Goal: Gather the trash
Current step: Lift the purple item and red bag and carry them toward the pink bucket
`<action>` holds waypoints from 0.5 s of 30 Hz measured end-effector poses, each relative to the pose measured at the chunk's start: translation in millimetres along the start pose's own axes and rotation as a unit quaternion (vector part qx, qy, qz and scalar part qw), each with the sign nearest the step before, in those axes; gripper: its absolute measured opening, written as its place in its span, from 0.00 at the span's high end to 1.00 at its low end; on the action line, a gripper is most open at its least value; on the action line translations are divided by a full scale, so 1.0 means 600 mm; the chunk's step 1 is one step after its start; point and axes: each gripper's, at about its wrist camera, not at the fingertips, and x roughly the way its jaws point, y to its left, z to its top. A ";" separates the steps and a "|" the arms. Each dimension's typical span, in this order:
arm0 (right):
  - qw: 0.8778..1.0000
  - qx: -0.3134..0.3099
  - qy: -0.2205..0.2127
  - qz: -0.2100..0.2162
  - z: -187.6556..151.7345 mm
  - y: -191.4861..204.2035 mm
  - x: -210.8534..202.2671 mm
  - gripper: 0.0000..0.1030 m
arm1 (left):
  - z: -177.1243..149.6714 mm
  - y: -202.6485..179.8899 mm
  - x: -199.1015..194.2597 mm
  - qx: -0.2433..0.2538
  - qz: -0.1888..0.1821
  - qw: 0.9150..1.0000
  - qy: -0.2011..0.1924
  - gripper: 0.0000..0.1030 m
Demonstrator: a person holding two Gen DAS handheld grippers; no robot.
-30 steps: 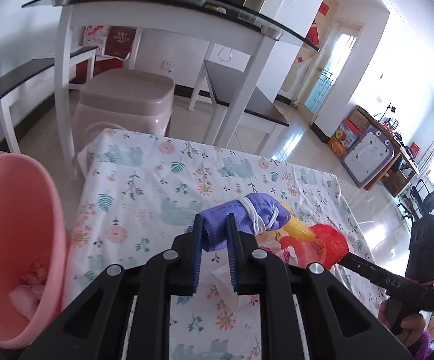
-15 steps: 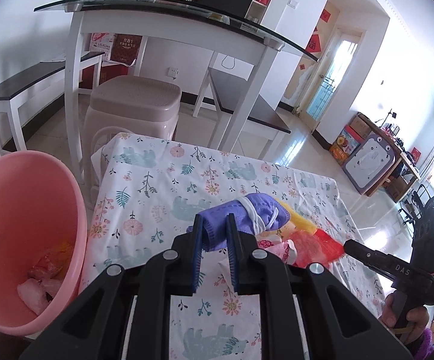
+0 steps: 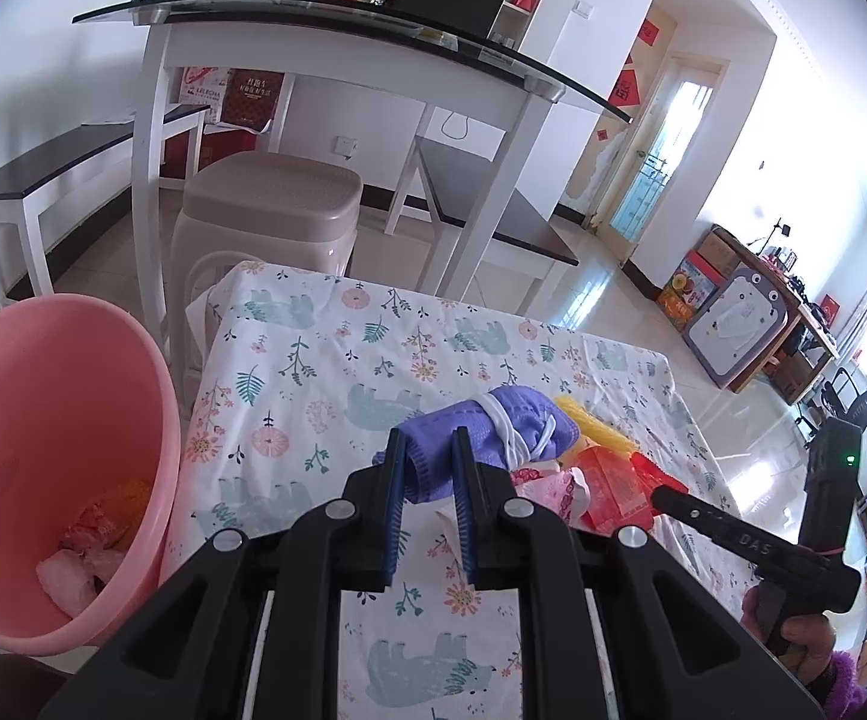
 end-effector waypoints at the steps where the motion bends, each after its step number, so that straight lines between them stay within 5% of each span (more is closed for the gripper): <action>1: 1.000 -0.003 0.003 0.001 -0.002 0.001 0.002 0.66 | 0.000 -0.001 -0.002 0.000 -0.001 1.000 0.000 0.87; 5: 1.000 -0.020 0.003 -0.007 -0.006 0.009 -0.001 0.91 | -0.002 -0.001 -0.008 0.000 -0.003 1.000 -0.003 0.87; 15: 0.995 -0.074 -0.061 -0.027 0.001 0.046 -0.081 0.94 | -0.006 -0.012 -0.051 0.009 -0.009 0.999 -0.029 0.87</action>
